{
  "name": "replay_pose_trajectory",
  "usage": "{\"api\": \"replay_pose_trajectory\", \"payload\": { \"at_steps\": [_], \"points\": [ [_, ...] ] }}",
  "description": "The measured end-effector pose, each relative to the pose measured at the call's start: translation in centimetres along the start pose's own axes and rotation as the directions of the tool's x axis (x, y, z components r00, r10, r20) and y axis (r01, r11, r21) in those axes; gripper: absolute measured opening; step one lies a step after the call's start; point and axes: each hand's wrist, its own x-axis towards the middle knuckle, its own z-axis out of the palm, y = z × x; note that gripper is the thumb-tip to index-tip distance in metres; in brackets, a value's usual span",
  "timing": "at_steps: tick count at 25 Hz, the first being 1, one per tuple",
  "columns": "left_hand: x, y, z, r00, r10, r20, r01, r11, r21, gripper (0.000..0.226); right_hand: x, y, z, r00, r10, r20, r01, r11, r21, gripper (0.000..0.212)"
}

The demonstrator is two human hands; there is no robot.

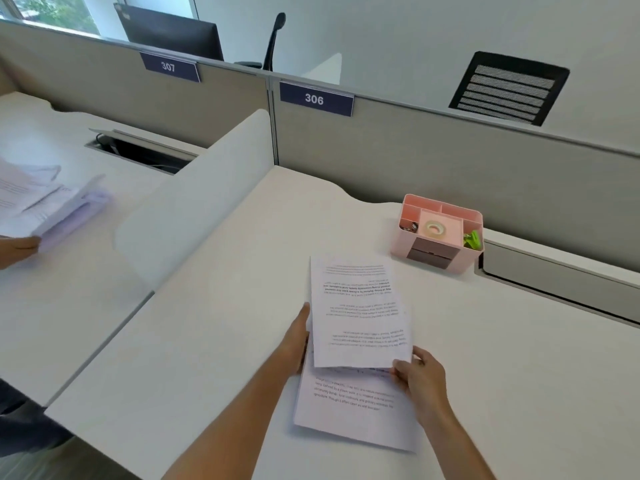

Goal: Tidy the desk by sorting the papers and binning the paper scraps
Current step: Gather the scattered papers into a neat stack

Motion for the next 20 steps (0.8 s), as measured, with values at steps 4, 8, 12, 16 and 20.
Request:
{"api": "replay_pose_trajectory", "payload": {
  "at_steps": [4, 8, 12, 16, 20],
  "points": [
    [-0.1, -0.5, 0.3, 0.994, 0.076, -0.073, -0.071, 0.995, 0.071, 0.065, -4.0, 3.4, -1.6, 0.996, -0.008, -0.085, -0.003, 0.992, -0.13, 0.053],
    [-0.6, -0.9, 0.6, 0.972, 0.113, -0.204, -0.076, 0.98, 0.184, 0.056, -6.9, 4.6, -1.5, 0.993, -0.039, -0.108, 0.0, 0.94, -0.34, 0.07],
    [-0.8, -1.9, 0.5, 0.956, 0.189, -0.223, -0.127, 0.956, 0.264, 0.035, -8.7, 4.5, -1.2, 0.997, -0.023, -0.078, -0.014, 0.898, -0.44, 0.078],
    [-1.0, -2.7, 0.5, 0.937, 0.315, -0.151, -0.244, 0.901, 0.359, 0.021, -8.9, 3.6, -2.2, 0.998, -0.026, -0.056, -0.012, 0.8, -0.599, 0.096],
    [-2.3, -3.5, 0.7, 0.891, 0.449, -0.068, -0.374, 0.811, 0.45, 0.009, -7.2, 2.2, -4.4, 0.997, -0.078, -0.009, 0.048, 0.695, -0.717, 0.107]
  ]
}}
